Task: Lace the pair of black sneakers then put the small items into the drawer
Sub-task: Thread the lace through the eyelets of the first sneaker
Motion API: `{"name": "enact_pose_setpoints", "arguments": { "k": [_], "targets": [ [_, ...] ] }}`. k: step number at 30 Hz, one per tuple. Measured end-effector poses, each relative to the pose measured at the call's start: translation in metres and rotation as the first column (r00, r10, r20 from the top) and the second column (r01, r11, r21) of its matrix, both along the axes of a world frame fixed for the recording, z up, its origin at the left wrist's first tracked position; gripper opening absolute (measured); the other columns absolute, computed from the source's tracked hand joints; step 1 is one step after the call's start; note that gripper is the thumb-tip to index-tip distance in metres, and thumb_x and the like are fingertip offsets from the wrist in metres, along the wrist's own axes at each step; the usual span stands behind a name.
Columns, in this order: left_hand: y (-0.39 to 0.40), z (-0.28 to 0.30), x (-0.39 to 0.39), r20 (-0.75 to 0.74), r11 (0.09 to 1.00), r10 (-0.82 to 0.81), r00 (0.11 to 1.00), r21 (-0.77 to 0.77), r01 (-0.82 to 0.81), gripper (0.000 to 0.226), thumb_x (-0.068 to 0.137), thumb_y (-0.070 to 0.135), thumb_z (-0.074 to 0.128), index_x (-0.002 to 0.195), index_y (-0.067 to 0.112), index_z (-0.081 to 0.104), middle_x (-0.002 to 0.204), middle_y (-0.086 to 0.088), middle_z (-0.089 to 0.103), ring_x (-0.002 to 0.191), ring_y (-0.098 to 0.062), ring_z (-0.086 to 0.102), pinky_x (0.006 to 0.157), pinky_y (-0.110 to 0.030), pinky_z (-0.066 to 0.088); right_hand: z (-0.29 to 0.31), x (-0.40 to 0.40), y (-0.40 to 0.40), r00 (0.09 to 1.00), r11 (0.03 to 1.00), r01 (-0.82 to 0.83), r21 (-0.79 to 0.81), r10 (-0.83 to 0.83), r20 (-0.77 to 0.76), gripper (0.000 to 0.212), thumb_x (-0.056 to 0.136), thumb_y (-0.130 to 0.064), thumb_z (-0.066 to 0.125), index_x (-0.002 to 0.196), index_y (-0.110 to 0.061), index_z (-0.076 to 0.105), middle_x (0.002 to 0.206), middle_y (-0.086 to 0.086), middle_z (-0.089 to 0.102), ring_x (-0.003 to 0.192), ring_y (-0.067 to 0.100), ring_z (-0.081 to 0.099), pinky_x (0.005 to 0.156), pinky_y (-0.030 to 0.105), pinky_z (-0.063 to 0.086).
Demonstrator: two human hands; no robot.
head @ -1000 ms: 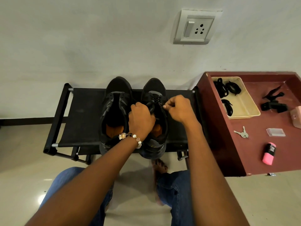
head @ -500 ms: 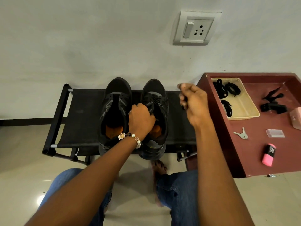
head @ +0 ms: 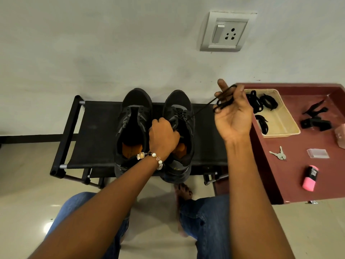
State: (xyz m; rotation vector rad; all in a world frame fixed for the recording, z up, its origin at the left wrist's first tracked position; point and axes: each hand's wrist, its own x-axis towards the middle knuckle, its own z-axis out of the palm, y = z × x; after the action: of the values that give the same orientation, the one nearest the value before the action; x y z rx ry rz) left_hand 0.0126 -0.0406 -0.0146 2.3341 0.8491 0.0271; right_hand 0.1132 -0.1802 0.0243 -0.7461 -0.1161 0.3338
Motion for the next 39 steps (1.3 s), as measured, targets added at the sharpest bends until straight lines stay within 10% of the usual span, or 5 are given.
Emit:
{"name": "enact_pose_setpoints", "arguments": {
  "k": [4,12,22,32,39],
  "targets": [
    [0.0,-0.001,0.001,-0.007,1.0,0.007,1.0,-0.003,-0.007,0.037,0.089,0.021,0.059,0.118,-0.001,0.053,0.121,-0.02,0.05,0.107,-0.036,0.053,0.083,-0.036,0.045,0.0,-0.004,0.009,0.997,0.959,0.036,-0.282,-0.053,-0.052,0.011,0.096,-0.031,0.056,0.092,-0.02,0.057,0.071,0.002,0.059,0.058,0.013,0.051,0.048,0.022,0.031],
    [0.0,0.0,0.001,-0.016,1.0,0.003,1.0,-0.018,-0.003,0.043,0.089,0.019,0.06,0.126,0.002,0.048,0.128,-0.019,0.046,0.113,-0.037,0.05,0.087,-0.037,0.043,-0.016,-0.011,0.021,0.874,0.0,0.044,-0.999,0.485,0.038,0.027,0.091,-0.028,0.068,0.085,-0.002,0.071,0.066,0.002,0.057,0.059,0.009,0.048,0.052,0.02,0.037],
    [-0.004,0.0,0.002,-0.014,0.999,0.03,0.999,0.016,-0.03,0.041,0.091,0.016,0.057,0.128,0.001,0.047,0.131,-0.02,0.044,0.112,-0.038,0.052,0.086,-0.036,0.046,-0.023,-0.011,0.024,0.958,0.271,-0.006,-0.963,0.277,0.072,0.014,0.09,-0.026,0.067,0.078,-0.022,0.074,0.084,-0.001,0.073,0.09,0.017,0.066,0.092,0.043,0.052],
    [0.001,0.006,-0.004,0.063,0.999,-0.003,0.998,-0.036,0.005,0.067,0.086,0.03,0.068,0.143,0.012,0.037,0.137,-0.015,0.038,0.125,-0.036,0.042,0.101,-0.039,0.04,0.004,-0.006,0.012,0.925,-0.305,0.316,-0.898,0.311,0.22,0.033,0.096,-0.01,0.047,0.127,0.0,0.051,0.135,0.027,0.041,0.124,0.041,0.037,0.093,0.041,0.037],
    [0.005,0.012,-0.012,0.159,1.0,-0.009,0.987,0.028,0.005,0.043,0.081,0.039,0.073,0.117,0.017,0.066,0.112,-0.006,0.065,0.102,-0.021,0.061,0.082,-0.03,0.049,0.01,-0.022,0.03,0.951,0.368,0.096,-0.925,0.239,0.194,0.016,0.095,0.003,0.055,0.107,0.0,0.066,0.074,0.006,0.066,0.06,0.009,0.058,0.056,0.016,0.049]
  ]
}}
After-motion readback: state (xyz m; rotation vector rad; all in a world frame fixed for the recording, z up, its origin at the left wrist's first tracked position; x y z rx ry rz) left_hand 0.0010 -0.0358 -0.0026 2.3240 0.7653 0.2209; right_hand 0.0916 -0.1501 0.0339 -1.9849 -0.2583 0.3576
